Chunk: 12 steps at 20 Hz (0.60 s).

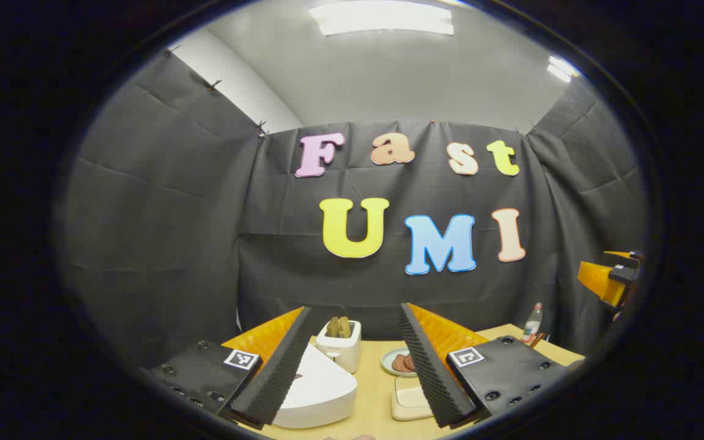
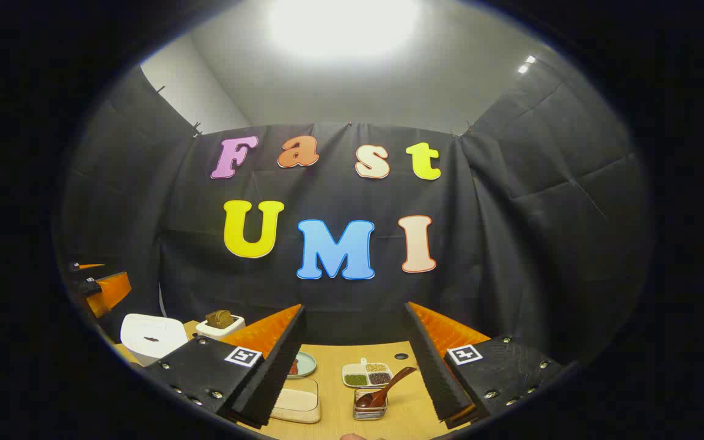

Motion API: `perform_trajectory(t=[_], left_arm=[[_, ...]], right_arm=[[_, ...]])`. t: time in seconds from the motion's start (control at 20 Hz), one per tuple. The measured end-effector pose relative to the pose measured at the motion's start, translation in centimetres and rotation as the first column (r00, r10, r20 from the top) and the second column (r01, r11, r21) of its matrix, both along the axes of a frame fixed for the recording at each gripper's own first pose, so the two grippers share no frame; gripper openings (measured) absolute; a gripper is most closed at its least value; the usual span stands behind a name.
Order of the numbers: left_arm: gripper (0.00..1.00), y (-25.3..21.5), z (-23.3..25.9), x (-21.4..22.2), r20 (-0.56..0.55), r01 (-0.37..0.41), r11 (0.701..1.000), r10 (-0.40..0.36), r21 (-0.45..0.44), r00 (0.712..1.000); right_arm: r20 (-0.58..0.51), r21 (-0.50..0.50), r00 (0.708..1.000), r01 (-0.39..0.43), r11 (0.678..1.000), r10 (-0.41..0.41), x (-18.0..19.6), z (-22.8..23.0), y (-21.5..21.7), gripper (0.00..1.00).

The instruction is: Close the left gripper, press the button to open the rice cooker; take a wooden spoon from the chopstick holder with the right hand, scoop a spoonful of rice and pour it into the rice cooker, then put the wooden spoon back into the chopstick holder.

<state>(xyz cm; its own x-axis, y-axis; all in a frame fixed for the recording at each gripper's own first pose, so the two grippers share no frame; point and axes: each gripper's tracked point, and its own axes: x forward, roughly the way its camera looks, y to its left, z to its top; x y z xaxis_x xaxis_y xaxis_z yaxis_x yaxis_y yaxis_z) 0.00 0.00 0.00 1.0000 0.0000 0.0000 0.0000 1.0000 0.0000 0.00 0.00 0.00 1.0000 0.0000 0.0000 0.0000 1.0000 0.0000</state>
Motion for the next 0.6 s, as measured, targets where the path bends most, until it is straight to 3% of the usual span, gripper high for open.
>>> perform_trajectory(t=[0.6], left_arm=[[0.97, 0.24, 0.6, 0.32, 0.016, -0.017, 0.999, 0.016, 0.044, 1.0]], right_arm=[[0.0, -0.004, 1.0, -0.002, 1.0, 0.002, 0.26, -0.69, -0.09, 0.95]])
